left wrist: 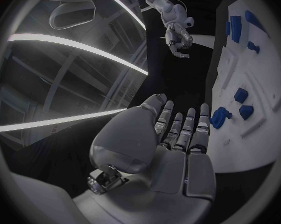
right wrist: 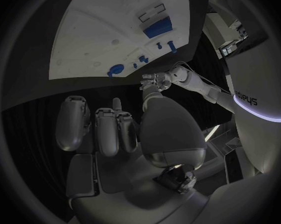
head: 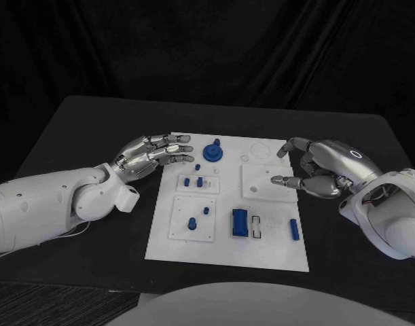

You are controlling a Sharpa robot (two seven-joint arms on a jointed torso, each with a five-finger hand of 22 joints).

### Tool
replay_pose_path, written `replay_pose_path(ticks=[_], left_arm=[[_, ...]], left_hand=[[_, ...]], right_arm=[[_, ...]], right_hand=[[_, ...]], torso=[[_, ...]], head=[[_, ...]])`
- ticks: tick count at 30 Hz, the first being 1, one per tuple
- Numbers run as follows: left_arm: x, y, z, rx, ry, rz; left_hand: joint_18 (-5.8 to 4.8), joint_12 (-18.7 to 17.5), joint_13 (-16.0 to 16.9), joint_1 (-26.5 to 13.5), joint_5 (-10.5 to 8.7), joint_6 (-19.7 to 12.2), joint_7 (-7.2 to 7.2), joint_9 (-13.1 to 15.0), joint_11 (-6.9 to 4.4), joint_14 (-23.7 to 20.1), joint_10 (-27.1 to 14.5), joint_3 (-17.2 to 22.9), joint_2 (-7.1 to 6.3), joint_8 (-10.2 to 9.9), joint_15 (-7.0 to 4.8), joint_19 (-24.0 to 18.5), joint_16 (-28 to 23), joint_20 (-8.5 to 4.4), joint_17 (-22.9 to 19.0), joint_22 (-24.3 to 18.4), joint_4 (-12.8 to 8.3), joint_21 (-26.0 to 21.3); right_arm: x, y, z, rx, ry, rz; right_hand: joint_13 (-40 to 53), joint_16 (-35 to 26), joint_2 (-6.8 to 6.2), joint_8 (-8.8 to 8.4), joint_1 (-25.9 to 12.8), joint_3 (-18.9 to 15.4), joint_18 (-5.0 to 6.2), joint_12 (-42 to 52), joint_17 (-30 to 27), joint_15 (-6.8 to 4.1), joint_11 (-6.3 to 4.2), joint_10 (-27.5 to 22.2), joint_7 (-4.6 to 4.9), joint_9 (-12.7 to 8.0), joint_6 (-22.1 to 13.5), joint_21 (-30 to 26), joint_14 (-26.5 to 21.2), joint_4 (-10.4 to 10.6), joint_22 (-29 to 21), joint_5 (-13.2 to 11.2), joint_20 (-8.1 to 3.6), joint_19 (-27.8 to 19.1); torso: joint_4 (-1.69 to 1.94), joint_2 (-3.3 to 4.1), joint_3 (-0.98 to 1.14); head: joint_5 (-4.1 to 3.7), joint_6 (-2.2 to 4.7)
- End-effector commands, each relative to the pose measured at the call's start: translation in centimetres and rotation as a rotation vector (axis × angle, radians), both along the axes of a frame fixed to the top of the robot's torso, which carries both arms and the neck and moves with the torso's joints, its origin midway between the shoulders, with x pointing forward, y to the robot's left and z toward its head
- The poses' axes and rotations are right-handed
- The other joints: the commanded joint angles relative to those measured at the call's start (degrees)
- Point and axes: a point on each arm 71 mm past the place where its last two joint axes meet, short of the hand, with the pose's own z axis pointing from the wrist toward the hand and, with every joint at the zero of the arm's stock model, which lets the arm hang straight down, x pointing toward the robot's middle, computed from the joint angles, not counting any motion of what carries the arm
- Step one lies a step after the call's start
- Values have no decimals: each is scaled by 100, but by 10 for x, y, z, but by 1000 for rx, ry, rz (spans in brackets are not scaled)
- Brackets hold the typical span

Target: Assemble the parts on the task board

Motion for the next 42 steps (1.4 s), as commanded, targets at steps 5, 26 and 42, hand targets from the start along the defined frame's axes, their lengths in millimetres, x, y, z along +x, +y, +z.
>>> replay_pose_path(ticks=[5,26,42], left_arm=[[0,-3,3,-40,-28,9],[1,0,3,-39,-26,10],[2,1,2,-36,-23,8]], left_hand=[[-101,27,4,-44,21,33,19,1,12,16,38,34,-4,1,14,20,2,-7,1,-9,-10,39],[-104,7,1,-47,33,33,19,-1,24,6,42,61,5,0,16,24,-10,-7,-7,-10,-20,42],[-107,-18,-3,-52,36,24,22,-4,30,-6,35,78,8,-6,17,22,-20,-7,-13,-11,-27,43]], right_arm=[[0,18,-20,-106,101,62],[-15,50,-71,-128,179,158],[-21,62,-86,-127,217,182]], right_hand=[[1510,-27,-27,1198,270,-186,-2,15,-39,-58,-87,602,-128,782,-5,-77,324,89,982,-399,-28,26],[1510,-40,-515,2248,1,-233,4,15,-49,-172,-219,602,-336,1871,-195,-119,324,341,972,-868,-138,14],[1510,-54,-565,2315,-91,-240,23,15,-78,-185,-234,602,-354,1983,-221,-212,318,341,946,-866,-151,-18]], torso=[[0,-2,-17],[-20,37,30],[2,29,16]], head=[[38,-1],[38,-1],[61,-1]])
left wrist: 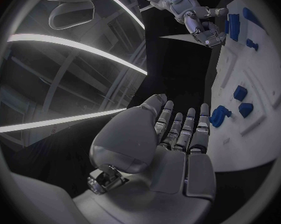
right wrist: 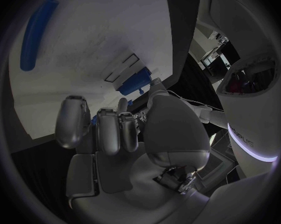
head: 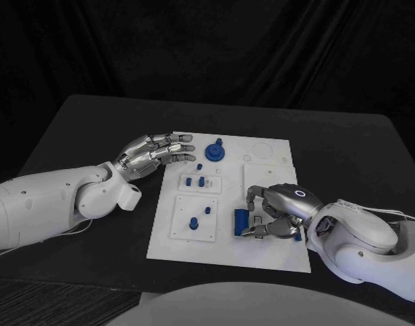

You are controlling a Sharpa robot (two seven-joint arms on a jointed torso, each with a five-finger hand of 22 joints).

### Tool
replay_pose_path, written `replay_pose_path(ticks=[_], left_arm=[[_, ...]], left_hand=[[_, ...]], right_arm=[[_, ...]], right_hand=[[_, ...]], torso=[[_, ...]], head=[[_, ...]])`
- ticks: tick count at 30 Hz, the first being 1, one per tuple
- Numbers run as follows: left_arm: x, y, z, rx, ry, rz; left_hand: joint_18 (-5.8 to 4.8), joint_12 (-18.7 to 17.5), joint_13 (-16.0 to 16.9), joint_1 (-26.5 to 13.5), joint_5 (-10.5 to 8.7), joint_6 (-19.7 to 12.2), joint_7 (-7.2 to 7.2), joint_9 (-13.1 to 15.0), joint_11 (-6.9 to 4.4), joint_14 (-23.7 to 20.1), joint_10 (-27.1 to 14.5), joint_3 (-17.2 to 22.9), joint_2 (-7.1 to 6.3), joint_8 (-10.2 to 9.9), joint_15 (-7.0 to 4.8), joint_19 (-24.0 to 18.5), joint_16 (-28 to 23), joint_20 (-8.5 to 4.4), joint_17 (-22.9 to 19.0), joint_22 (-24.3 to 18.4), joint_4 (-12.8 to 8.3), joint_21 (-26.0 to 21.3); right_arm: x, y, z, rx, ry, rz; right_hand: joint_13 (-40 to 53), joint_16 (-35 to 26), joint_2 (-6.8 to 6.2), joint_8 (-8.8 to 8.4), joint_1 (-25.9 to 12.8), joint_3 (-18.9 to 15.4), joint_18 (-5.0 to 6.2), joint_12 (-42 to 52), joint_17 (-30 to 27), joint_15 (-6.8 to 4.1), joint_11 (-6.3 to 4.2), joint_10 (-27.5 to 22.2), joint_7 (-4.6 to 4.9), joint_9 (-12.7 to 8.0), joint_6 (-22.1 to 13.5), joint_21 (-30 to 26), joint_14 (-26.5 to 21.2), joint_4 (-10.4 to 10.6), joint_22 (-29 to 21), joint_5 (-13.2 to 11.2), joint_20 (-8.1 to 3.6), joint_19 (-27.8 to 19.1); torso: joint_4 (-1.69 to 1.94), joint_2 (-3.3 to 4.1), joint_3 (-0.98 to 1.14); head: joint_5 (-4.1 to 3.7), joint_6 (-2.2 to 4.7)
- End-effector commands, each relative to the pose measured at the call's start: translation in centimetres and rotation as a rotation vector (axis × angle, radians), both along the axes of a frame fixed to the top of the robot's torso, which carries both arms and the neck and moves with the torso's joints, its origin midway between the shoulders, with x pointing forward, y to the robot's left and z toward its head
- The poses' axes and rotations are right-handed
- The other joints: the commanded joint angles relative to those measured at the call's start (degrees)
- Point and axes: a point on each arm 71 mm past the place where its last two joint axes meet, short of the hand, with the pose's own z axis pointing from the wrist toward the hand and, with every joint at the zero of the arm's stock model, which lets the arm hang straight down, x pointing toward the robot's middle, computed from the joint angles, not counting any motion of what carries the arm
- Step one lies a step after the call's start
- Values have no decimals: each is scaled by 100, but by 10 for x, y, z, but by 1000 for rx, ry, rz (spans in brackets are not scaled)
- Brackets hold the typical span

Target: Assemble the parts on the task board

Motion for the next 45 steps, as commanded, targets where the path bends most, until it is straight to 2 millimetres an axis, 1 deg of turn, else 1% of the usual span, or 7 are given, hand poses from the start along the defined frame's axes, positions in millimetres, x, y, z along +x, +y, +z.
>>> replay_pose_path(ticks=[1,33,36,38,40,41,45], left_arm=[[0,0,3,-39,-21,3],[-1,-1,3,-37,-17,2],[-2,-1,3,-37,-19,5],[-2,-1,3,-36,-21,7],[-2,-2,4,-35,-23,11],[-2,-2,4,-36,-25,12],[-3,-5,4,-38,-30,15]], left_hand=[[-107,-16,-1,-52,36,24,22,-5,15,-6,18,22,8,-6,18,22,-20,-7,-5,-7,-2,20],[-111,-8,-2,-66,35,14,30,-9,16,-11,15,45,9,-12,20,19,-15,-7,-7,-9,-10,20],[-112,3,-1,-68,35,15,30,-9,16,-7,17,47,8,-11,20,20,-10,-7,-6,-10,-11,20],[-112,17,1,-70,35,19,29,-8,17,1,22,50,7,-9,20,20,0,-7,-2,-10,-13,21],[-113,34,4,-77,36,30,28,-6,19,12,33,58,-1,-4,22,24,11,-7,0,-10,-18,24],[-113,47,6,-82,36,36,28,-6,20,19,41,62,-6,-1,22,26,20,-8,2,-10,-21,26],[-112,81,10,-92,38,52,27,-4,25,28,61,72,-15,6,14,32,28,-9,2,-10,-28,31]], right_arm=[[0,0,-3,-15,4,1],[1,-16,20,112,-19,-64],[12,-32,40,164,22,-116],[19,-43,52,190,63,-152],[28,-59,66,212,113,-202],[32,-66,72,215,131,-226],[39,-91,83,176,190,-314]], right_hand=[[1508,-32,18,40,0,25,26,15,-2,-38,-45,606,-40,23,0,-39,315,22,937,-20,-29,-24],[1508,-34,22,-23,-409,8,20,15,13,-61,-73,606,-60,221,42,-20,321,40,946,-18,-50,-12],[1508,3,418,-464,-1044,82,-9,15,95,-63,-71,606,-62,-44,563,114,340,-1,984,5,-50,42],[1508,13,750,-1339,-1445,17,-15,15,114,-74,-86,606,-93,-602,1570,162,343,-4,995,38,-65,55],[1508,14,1154,-3039,-1590,-468,-35,15,116,-62,-27,606,-95,-1421,2850,215,345,25,1005,534,-41,56],[1508,15,1259,-3415,-1522,-616,-35,15,119,-52,-35,606,-35,-1543,2969,242,343,11,1010,545,-15,61],[1508,10,1409,-3732,-1415,-750,-44,15,96,-33,-42,606,-36,-1614,3218,332,342,1,1034,639,-24,89]], torso=[[12,11,-1],[11,10,5],[11,14,-1],[11,14,-3],[10,15,-5],[13,16,-6],[26,19,-6]], head=[[-9,-1],[-55,-1],[-53,-1],[-60,-1],[-76,-1],[-86,-1],[-111,-1]])
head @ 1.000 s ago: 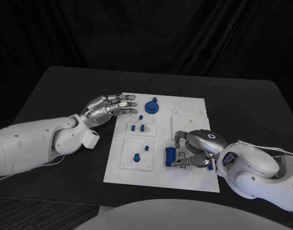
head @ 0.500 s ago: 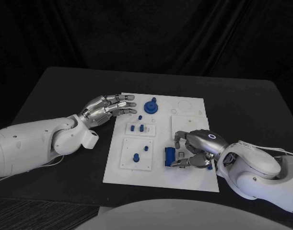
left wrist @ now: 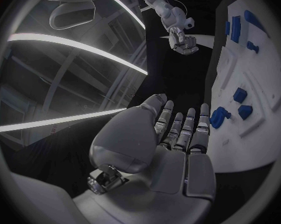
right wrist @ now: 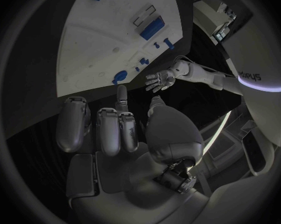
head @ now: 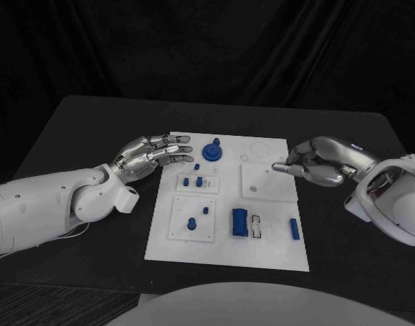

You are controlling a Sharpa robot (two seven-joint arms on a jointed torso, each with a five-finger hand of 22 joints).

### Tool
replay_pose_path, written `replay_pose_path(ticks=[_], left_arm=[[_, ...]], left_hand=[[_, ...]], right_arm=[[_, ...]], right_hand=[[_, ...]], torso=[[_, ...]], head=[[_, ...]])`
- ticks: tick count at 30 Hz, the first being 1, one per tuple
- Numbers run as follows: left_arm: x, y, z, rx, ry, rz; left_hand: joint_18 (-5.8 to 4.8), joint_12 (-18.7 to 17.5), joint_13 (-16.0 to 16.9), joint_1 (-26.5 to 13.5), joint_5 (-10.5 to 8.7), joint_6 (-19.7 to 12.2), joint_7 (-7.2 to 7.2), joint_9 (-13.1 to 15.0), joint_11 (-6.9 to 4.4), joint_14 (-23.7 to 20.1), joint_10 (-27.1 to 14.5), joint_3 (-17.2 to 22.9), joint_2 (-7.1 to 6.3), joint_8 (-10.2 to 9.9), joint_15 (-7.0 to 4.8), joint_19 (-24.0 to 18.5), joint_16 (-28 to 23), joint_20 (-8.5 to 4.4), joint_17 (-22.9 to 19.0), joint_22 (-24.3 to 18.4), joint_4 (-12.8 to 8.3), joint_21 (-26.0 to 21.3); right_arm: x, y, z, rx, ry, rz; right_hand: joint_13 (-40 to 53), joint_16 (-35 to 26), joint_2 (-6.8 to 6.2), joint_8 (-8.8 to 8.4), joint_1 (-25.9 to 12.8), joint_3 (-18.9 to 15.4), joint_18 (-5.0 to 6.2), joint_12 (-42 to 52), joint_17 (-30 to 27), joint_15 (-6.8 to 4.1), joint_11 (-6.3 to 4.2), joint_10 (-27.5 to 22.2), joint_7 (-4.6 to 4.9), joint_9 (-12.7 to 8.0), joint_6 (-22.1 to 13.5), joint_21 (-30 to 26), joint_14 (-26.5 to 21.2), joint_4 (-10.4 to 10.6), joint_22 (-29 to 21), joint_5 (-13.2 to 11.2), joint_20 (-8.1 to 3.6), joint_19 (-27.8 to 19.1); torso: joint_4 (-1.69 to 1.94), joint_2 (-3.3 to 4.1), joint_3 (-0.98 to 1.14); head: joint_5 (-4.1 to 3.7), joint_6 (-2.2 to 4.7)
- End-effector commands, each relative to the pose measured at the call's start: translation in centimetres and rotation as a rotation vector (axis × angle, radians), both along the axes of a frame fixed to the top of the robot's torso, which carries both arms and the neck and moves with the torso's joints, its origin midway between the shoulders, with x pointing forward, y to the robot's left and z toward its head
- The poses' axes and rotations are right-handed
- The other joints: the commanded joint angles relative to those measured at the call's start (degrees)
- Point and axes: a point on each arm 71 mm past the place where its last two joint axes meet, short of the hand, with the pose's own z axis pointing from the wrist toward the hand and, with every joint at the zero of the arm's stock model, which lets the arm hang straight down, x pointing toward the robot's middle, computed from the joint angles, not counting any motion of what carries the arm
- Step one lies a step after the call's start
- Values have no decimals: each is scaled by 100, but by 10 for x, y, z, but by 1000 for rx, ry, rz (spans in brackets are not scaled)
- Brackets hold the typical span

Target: Assemble the parts on the task board

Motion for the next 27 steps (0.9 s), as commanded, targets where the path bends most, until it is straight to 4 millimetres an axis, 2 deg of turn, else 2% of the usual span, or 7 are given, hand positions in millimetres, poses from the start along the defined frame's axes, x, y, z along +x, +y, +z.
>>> replay_pose_path(ticks=[1,5,6,10,12,18,27], left_arm=[[0,-2,3,-33,-31,20],[-1,-4,4,-37,-34,20],[-1,-4,4,-37,-34,20],[-1,-4,4,-39,-36,20],[-1,-3,4,-39,-36,21],[0,-2,4,-38,-35,21],[0,-1,4,-39,-36,21]], left_hand=[[-112,29,11,-63,38,41,4,-3,12,37,55,48,14,10,12,36,38,-9,4,-6,-1,34],[-112,39,12,-66,40,51,2,-2,18,39,66,56,8,14,9,39,39,-9,3,-6,-7,37],[-112,37,12,-67,41,53,1,-2,20,39,68,59,8,15,8,40,39,-9,2,-6,-9,37],[-112,37,12,-67,41,53,1,-2,20,39,68,59,8,15,8,40,39,-9,2,-6,-9,37],[-112,37,12,-67,41,53,1,-2,20,39,68,59,8,15,8,40,39,-9,2,-6,-9,37],[-112,26,10,-68,46,55,1,-2,25,37,70,67,10,15,7,42,36,-9,0,-6,-12,39],[-113,14,8,-68,50,53,1,-3,29,32,69,75,13,13,7,42,30,-9,-3,-7,-14,39]], right_arm=[[0,-13,-6,29,209,-66],[2,-27,-11,-114,306,-116],[2,-30,-13,-162,333,-127],[5,-36,-19,-300,368,-152],[4,-37,-21,-340,362,-156],[1,-30,-27,-378,352,-140],[-6,-18,-36,-395,360,-98]], right_hand=[[1509,13,99,-180,145,-49,-51,15,-14,21,-11,606,-16,-39,164,96,352,-31,1047,214,23,71],[1509,-76,69,-456,678,-49,-57,15,-247,-6,-40,606,-50,-63,397,145,315,-212,1057,569,-3,91],[1509,-129,56,-589,1040,41,-35,15,-366,-9,-45,606,-45,-85,437,40,293,-423,1024,678,-8,55],[1454,-318,53,-939,1286,101,40,-32,-750,14,-12,574,-5,-162,509,-339,215,-520,912,421,5,-80],[1443,-333,47,-1031,1388,135,43,-42,-763,16,-12,568,-3,-180,582,-358,219,-572,907,358,11,-85],[1485,-333,10,-1119,1349,106,32,-6,-746,-51,-101,593,-110,-150,1075,-317,246,-524,924,-22,-34,-50],[1509,-276,8,-1158,1338,108,3,15,-636,-107,-170,606,-202,-80,1448,-181,278,-507,971,-140,-84,13]], torso=[[14,6,-4],[20,4,-6],[14,2,-8],[40,-1,-26],[26,-2,-24],[-3,13,-6],[-9,0,6]], head=[[-22,-1],[-10,-1],[-1,-1],[-32,-1],[-19,-1],[-22,-1],[-59,-1]])
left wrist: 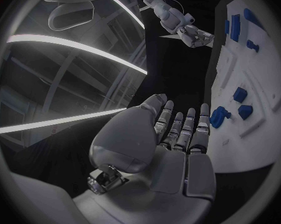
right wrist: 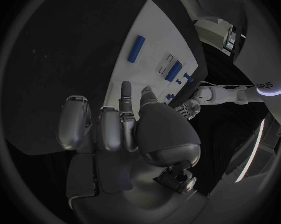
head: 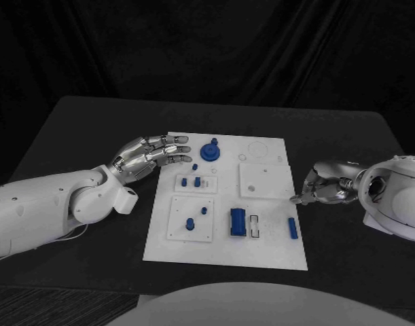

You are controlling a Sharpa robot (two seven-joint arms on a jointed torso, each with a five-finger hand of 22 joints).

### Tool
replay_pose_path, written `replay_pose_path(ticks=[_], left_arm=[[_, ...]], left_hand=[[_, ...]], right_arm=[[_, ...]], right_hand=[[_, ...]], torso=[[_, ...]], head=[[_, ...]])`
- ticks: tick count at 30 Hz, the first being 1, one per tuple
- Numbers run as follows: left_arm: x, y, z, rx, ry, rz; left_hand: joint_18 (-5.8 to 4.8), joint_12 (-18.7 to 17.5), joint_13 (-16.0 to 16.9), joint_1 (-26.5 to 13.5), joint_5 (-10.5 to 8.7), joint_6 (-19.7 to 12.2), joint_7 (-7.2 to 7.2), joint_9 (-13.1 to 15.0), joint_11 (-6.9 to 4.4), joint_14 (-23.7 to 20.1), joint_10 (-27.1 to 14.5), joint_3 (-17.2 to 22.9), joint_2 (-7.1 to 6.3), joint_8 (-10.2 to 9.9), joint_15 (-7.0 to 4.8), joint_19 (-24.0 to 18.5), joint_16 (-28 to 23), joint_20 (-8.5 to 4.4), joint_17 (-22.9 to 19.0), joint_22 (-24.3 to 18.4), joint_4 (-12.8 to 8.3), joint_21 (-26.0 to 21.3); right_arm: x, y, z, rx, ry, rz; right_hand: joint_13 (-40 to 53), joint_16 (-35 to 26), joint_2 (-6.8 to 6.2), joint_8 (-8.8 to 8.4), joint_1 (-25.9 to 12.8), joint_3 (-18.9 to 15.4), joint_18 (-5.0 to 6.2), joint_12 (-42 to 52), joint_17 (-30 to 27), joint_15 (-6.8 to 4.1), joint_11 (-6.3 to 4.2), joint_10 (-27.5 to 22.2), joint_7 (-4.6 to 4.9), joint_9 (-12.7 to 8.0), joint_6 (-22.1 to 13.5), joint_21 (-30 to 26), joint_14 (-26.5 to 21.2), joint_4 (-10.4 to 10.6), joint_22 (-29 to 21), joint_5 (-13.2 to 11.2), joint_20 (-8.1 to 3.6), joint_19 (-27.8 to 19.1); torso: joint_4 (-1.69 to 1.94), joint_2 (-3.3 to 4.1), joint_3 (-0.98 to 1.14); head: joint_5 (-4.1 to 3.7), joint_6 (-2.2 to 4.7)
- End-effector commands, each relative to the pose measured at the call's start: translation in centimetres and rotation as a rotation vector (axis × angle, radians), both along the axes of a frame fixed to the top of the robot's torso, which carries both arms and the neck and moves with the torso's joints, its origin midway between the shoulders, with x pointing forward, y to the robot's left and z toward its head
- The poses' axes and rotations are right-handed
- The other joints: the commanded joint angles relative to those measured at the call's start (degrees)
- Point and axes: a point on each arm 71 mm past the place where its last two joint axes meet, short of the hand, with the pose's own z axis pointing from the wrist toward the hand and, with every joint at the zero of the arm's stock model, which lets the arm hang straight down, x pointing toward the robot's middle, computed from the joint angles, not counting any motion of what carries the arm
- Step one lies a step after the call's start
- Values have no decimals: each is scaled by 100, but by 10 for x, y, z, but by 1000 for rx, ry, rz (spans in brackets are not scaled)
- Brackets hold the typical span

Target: Assemble the parts on the task board

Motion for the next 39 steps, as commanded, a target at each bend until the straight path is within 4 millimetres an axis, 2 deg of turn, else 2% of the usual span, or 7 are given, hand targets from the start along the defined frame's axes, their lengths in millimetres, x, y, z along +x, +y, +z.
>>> replay_pose_path(ticks=[1,7,16,21,28,33,39], left_arm=[[0,0,4,-45,-33,11],[1,0,4,-46,-33,10],[1,0,3,-47,-32,7],[1,-1,3,-47,-30,4],[2,-2,2,-45,-27,0],[3,-2,2,-44,-25,-2],[3,-2,2,-43,-23,-4]], left_hand=[[-113,13,4,-45,28,54,1,-3,-1,32,40,27,0,13,8,42,30,-9,-3,-8,1,40],[-113,4,2,-46,30,51,1,-5,4,29,38,35,2,10,9,42,28,-8,-5,-8,-1,40],[-116,-15,-1,-48,31,43,3,-7,12,21,33,46,3,5,13,41,21,-7,-9,-9,-6,41],[-116,-15,-1,-48,31,43,3,-7,12,21,33,46,3,5,13,41,21,-7,-9,-9,-6,41],[-117,-18,-2,-52,32,38,6,-10,16,15,31,54,4,1,16,40,16,-7,-12,-9,-8,41],[-118,-22,-3,-54,32,35,7,-11,18,13,29,58,4,-1,17,40,15,-6,-13,-10,-9,41],[-120,-32,-5,-58,31,30,10,-12,22,6,26,65,4,-5,19,38,9,-6,-17,-11,-11,40]], right_arm=[[-3,0,-5,-70,17,10],[-6,1,-15,-84,50,18],[-10,7,-26,-95,83,30],[-12,9,-30,-96,92,33],[-15,13,-37,-92,105,40],[-17,15,-44,-105,123,42],[-20,16,-52,-118,139,46]], right_hand=[[1506,51,-18,6,-38,7,-3,30,44,-69,-68,588,-40,46,161,63,272,12,981,-42,-54,22],[1506,79,-30,4,-74,-9,-8,30,98,-92,-94,588,-67,90,249,83,283,30,989,-115,-76,31],[1506,97,-41,-8,-153,-39,-14,30,123,-121,-126,588,-101,166,353,106,286,73,997,-244,-107,41],[1506,90,-51,-28,-191,-55,-11,30,104,-125,-129,588,-102,184,358,92,282,93,993,-292,-113,37],[1506,89,-73,-52,-180,-58,-7,30,98,-127,-131,588,-99,193,341,70,280,79,987,-313,-117,30],[1506,77,-118,-185,-96,-34,-2,30,69,-112,-101,588,-59,217,214,33,271,-7,977,-268,-113,17],[1506,46,-153,-339,180,71,9,30,1,-76,-56,588,-3,254,72,-32,255,-243,960,81,-90,-4]], torso=[[-16,-4,9],[-24,-7,1],[-11,-13,-8],[3,-1,3],[-29,1,4],[-10,-2,3],[-12,-9,3]], head=[[2,-1],[38,-1],[-3,-1],[-13,-1],[17,-1],[10,-1],[20,-1]])
